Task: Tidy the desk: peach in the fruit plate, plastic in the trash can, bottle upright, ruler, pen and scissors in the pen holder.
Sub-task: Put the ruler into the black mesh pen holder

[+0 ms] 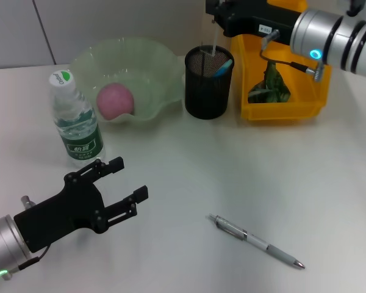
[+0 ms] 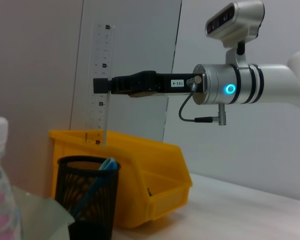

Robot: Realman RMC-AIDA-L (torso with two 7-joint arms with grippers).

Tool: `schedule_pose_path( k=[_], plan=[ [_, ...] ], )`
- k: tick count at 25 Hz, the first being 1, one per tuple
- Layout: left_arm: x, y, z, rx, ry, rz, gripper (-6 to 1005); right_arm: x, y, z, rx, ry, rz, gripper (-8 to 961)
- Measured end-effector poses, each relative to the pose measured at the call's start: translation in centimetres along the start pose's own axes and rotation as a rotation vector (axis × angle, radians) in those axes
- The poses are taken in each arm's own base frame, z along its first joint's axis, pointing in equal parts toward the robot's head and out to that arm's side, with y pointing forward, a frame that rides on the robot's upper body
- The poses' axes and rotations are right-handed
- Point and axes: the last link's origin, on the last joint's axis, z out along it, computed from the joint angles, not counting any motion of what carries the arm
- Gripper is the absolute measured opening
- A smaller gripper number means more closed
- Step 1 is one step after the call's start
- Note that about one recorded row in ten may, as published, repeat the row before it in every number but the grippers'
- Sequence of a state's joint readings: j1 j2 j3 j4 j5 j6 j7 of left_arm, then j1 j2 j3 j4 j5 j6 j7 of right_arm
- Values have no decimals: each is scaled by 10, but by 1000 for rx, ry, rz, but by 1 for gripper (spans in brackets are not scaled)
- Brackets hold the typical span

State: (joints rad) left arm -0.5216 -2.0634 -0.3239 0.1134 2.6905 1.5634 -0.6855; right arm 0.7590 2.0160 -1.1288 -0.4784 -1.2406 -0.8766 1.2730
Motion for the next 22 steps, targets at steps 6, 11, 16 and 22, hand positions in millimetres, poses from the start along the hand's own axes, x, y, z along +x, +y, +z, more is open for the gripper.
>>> schedule_pose_path(
  k=[6,11,16,22],
  plan=[
    [-1,-4,1,18,-13,-4,780,5,8,3,35,-13,-77,19],
    [1,-6,4,19,-17,-27,779,7,10,0,40,-23,-94,21],
    [-2,-9,3,38,-36,-78,778,9,8,3,70,-5,-100,22],
    [-5,-10,2,52,-48,-121,777,15,8,7,80,18,-104,23]
  ],
)
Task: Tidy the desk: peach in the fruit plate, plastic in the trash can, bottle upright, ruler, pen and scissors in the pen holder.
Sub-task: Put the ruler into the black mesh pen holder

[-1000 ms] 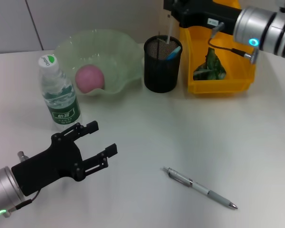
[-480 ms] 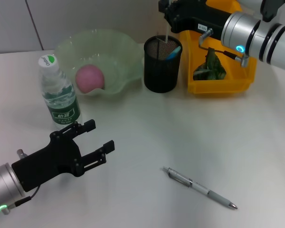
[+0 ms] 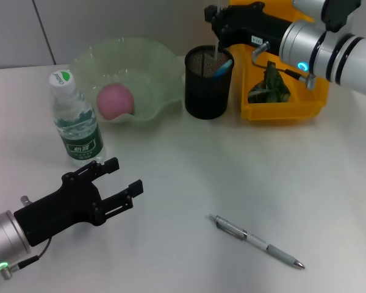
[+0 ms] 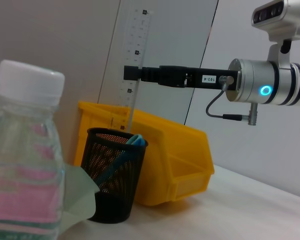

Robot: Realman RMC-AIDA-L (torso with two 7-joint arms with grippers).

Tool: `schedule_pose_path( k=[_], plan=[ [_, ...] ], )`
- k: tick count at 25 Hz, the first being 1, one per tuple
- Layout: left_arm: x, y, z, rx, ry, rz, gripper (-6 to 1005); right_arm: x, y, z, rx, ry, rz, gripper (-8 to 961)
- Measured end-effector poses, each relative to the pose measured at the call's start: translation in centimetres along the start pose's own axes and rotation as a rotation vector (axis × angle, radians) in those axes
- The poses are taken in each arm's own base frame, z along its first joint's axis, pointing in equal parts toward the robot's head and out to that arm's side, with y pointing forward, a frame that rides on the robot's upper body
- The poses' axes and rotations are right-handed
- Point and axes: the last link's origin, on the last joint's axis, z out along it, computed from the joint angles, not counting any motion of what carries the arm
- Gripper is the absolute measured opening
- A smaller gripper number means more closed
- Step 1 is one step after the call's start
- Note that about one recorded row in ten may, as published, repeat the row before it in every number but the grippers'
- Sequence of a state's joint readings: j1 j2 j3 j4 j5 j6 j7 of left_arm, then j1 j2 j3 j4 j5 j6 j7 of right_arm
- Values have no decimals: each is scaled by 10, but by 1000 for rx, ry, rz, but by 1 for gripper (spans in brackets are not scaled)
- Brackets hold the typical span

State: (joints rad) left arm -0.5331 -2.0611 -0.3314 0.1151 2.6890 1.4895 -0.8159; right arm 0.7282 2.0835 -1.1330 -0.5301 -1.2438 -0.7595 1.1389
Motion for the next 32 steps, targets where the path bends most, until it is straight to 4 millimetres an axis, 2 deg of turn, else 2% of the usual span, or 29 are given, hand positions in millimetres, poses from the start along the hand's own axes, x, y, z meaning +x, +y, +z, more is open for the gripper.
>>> schedule_pose_path(
  k=[17,23,28,32],
  plan=[
    [-3,5,-6,-12,11,-13,777,6,7,6,-17,34,3,27],
    [-1,5,-9,-19,19,-11,777,9,5,4,-2,39,9,212],
    [-1,5,-9,-21,21,-9,776,13,2,-1,8,36,27,427],
    [0,5,-10,-26,21,-6,776,10,0,-5,11,-5,74,510]
  ],
)
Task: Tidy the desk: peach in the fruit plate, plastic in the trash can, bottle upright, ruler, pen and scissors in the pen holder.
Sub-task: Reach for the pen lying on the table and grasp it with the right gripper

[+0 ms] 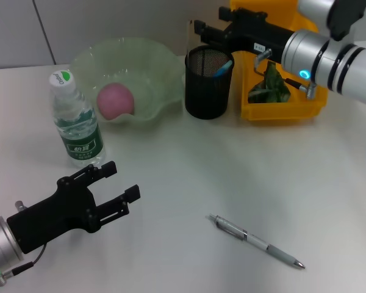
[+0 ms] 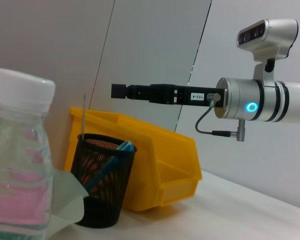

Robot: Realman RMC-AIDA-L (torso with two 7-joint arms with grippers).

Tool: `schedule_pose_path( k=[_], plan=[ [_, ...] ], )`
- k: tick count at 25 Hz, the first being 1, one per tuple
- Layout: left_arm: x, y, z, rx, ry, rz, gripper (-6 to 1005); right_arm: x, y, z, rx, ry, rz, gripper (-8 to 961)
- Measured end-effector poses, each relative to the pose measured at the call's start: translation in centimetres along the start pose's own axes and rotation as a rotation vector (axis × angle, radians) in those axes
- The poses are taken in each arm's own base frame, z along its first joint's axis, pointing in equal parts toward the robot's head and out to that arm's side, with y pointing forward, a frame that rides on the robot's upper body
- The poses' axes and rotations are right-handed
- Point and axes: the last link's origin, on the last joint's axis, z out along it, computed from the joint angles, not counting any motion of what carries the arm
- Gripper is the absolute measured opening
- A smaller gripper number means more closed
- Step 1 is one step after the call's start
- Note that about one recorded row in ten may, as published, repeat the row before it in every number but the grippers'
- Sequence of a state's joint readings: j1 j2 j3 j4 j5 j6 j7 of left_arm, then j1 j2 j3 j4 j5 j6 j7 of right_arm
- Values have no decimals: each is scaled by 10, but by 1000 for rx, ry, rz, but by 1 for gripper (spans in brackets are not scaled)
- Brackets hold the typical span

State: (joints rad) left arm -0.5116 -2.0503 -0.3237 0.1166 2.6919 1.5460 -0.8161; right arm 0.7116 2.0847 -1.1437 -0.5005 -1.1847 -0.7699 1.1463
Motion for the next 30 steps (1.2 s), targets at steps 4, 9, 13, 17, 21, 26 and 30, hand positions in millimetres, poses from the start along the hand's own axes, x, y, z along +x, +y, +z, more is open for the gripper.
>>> schedule_pose_path(
  k=[4,9,13,17,21,26,30],
  plan=[
    [1,0,-1,-7,2,5,776,-4,1,-9,-31,-49,33,592],
    [1,-2,-3,4,-5,21,777,-11,14,-23,-151,-78,94,693],
    [2,-4,-4,7,-5,27,777,-16,23,-39,-268,-30,139,752],
    [5,-8,-6,15,-6,38,777,-22,33,-56,-379,129,155,751],
    [6,-11,-8,19,-14,44,777,-27,40,-68,-448,349,176,750],
    [7,-12,-13,3,-35,53,776,-40,45,-74,-483,618,175,749],
    [9,-9,-18,-36,-36,60,776,-50,51,-72,-463,868,171,748]
  ],
)
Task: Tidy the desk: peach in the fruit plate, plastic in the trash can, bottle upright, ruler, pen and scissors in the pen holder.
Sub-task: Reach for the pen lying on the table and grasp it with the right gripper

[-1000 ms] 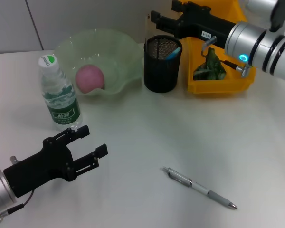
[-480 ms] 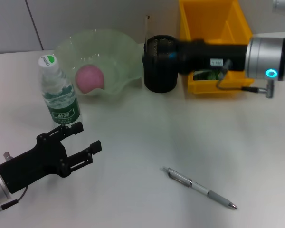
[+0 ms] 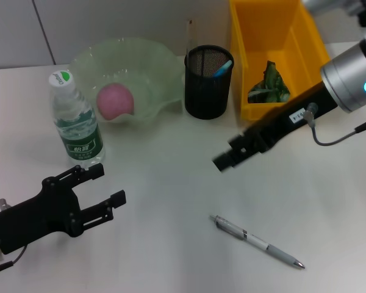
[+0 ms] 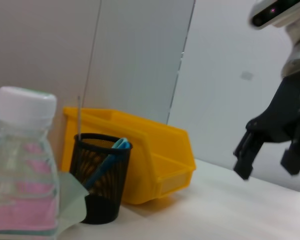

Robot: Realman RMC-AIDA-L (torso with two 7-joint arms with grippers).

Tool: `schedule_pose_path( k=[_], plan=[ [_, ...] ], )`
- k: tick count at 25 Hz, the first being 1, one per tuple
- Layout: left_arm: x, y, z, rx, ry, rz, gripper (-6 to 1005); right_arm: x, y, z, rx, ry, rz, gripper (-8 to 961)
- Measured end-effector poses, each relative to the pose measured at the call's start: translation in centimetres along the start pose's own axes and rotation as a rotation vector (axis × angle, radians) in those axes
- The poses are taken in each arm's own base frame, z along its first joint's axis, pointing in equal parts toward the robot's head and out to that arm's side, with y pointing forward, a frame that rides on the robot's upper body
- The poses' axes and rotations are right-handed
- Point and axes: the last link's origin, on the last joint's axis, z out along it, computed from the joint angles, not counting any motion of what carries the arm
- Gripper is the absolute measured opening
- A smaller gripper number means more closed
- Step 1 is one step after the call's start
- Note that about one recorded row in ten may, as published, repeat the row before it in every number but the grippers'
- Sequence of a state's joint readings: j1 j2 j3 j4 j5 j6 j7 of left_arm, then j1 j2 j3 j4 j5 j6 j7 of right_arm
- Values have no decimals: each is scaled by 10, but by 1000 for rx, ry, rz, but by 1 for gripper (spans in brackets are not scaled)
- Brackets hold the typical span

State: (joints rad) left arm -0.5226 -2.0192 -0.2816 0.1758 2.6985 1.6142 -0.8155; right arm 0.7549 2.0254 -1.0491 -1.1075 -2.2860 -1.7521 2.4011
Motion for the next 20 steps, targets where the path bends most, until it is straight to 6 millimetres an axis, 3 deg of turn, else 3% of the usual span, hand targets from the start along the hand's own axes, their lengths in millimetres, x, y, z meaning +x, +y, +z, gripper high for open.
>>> schedule_pose_path(
  k=[2,5,9,14,20],
  plan=[
    [1,0,-4,-1,1,7,776,-10,5,3,64,150,33,747],
    [1,-1,-6,4,0,9,777,-15,10,9,104,237,35,747],
    [1,-2,-6,8,0,11,777,-22,24,33,157,467,3,746],
    [3,-2,-4,8,5,12,776,-15,27,52,191,590,-20,745],
    [3,-5,-6,18,3,3,776,-3,29,71,207,619,-64,743]
  ],
)
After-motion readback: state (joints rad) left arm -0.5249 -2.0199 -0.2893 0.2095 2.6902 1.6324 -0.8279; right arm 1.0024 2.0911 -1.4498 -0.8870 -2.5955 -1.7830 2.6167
